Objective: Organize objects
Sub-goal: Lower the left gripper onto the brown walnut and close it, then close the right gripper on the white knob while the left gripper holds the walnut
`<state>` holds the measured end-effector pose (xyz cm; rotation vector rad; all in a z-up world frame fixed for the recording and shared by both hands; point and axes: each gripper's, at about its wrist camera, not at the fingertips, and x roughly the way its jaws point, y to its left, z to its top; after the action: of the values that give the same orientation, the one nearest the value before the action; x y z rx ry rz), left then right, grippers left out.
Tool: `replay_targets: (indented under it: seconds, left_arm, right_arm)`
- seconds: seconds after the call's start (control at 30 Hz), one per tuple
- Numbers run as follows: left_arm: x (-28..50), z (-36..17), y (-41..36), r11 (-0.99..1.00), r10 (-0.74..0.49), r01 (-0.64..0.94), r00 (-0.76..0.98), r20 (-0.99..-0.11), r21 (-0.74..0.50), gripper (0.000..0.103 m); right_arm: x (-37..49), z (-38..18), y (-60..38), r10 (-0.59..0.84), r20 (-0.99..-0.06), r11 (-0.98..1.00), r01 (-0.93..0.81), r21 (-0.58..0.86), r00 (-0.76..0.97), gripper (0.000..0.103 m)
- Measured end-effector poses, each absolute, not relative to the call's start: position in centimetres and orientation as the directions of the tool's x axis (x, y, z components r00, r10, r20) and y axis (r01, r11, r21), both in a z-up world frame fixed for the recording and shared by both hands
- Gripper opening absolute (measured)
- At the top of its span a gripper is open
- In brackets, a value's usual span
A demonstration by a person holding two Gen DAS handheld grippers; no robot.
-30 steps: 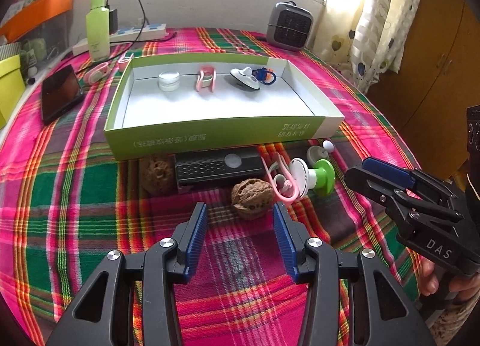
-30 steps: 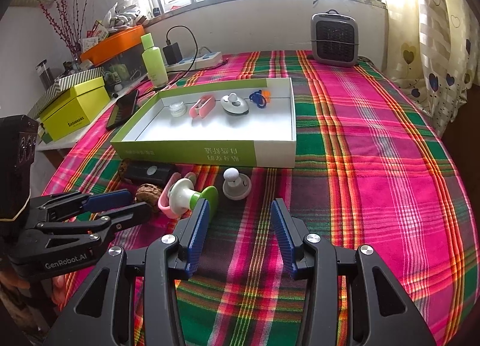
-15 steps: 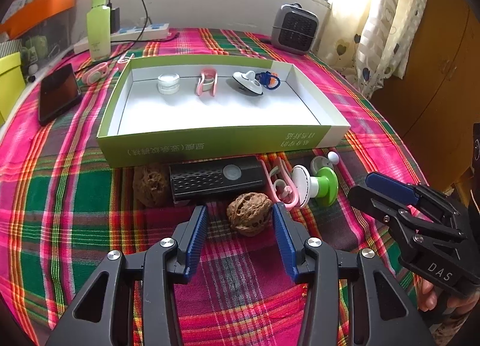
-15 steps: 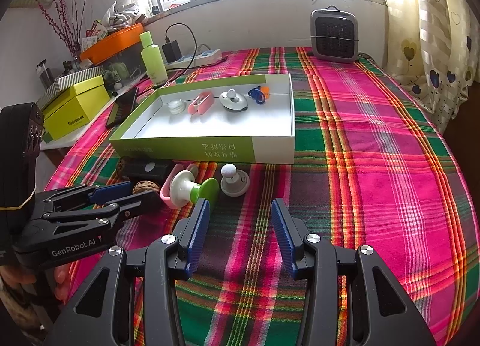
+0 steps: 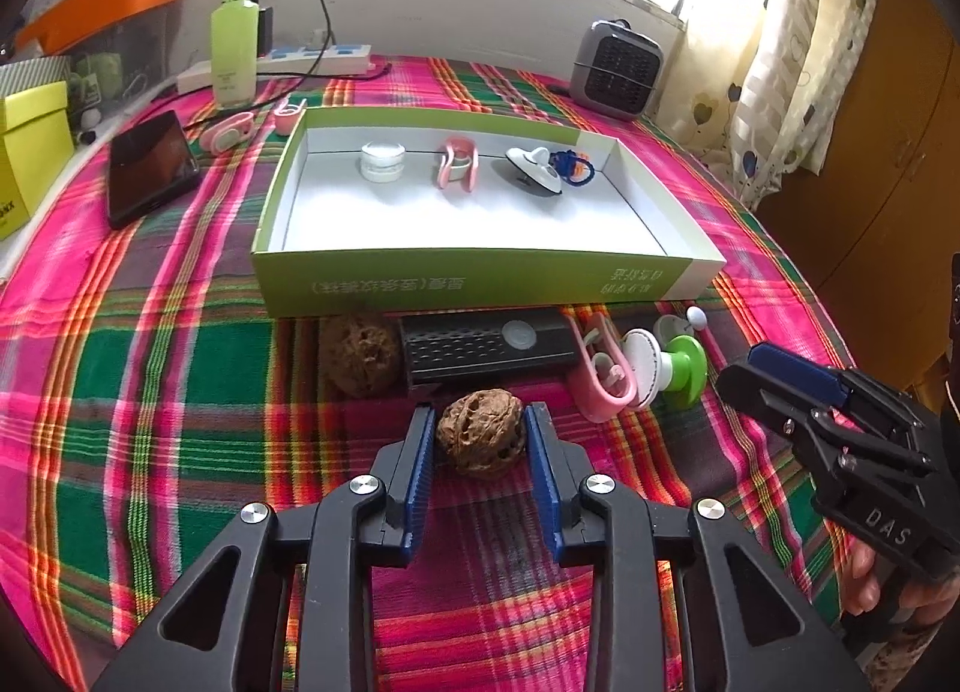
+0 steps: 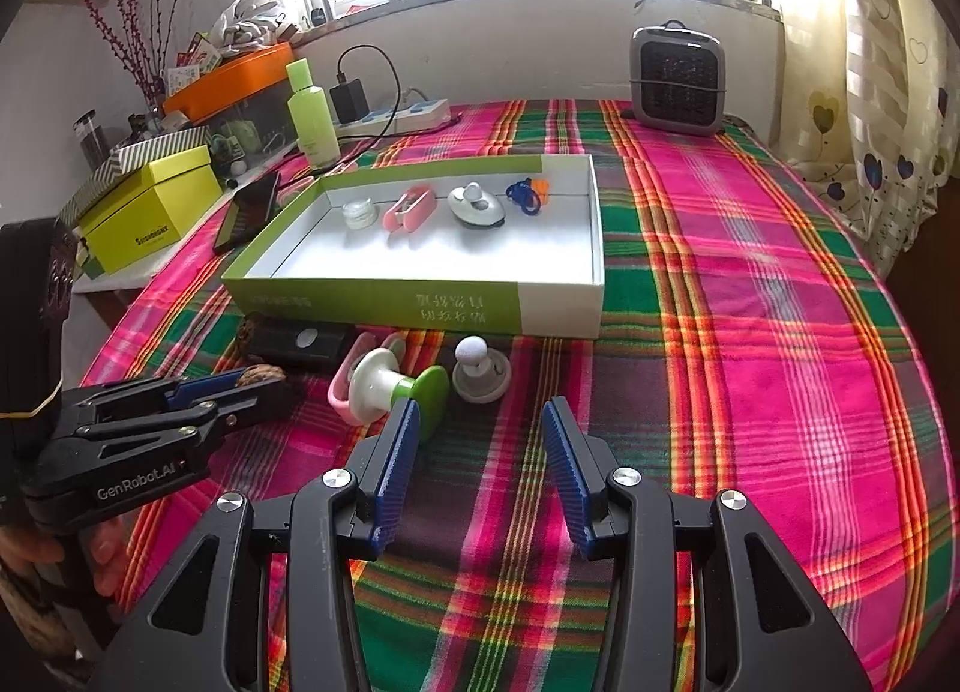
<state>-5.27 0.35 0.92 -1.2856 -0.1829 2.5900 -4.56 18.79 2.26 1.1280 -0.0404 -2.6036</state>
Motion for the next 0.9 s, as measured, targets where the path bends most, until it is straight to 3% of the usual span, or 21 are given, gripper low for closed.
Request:
replay_targets:
  seconds: [0.9]
  left_arm:
    - [-5.6, 0.8, -0.9, -0.965, 0.262, -0.141, -0.596, -0.759, -0.223, 0.028]
  right_arm:
    - [-8.3, 0.8, 17.6, -0.221, -0.76, -0.962, 0.267, 0.065, -0.611, 0.044]
